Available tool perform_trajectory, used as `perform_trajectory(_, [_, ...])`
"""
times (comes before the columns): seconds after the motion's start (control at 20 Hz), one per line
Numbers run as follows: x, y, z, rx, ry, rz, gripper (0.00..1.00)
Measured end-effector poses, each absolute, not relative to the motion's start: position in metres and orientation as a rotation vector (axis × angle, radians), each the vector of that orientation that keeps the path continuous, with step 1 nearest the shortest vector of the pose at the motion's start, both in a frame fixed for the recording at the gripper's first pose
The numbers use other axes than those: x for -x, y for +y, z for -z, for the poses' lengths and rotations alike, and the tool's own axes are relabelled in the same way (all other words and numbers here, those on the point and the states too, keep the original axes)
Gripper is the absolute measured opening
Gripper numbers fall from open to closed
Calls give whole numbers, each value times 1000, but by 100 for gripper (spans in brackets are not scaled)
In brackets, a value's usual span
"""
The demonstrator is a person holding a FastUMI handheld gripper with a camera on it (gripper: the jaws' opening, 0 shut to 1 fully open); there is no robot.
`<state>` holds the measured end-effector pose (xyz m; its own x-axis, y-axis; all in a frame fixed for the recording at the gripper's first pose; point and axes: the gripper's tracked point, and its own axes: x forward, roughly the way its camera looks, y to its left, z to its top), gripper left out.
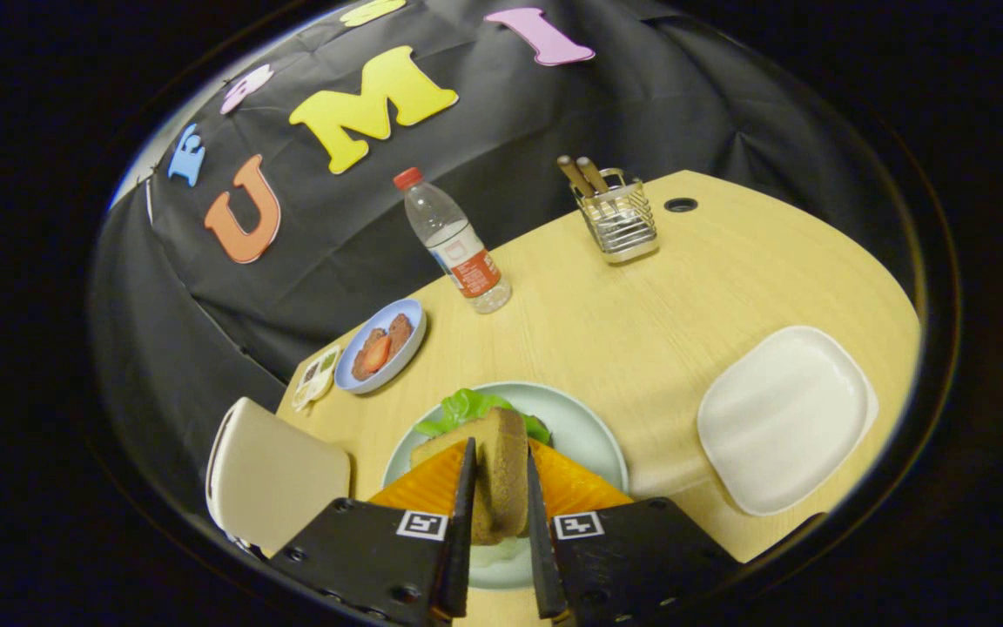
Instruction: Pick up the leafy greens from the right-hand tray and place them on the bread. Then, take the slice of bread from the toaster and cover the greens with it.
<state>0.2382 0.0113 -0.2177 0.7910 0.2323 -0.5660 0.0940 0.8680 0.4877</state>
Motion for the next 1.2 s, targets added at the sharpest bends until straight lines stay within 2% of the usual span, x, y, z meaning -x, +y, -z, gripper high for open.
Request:
perform_trajectory(0.35, [-233,-5,209,-352,602,5,45])
perform_trajectory(0.4, [-233,-11,203,-312,578,33,51])
perform_trajectory(0.45, [-232,-13,196,-289,559,43,50])
perform_trajectory(1.0, [-151,12,97,-168,352,41,95])
perform_trajectory(1.2, [-108,28,58,-142,237,29,96])
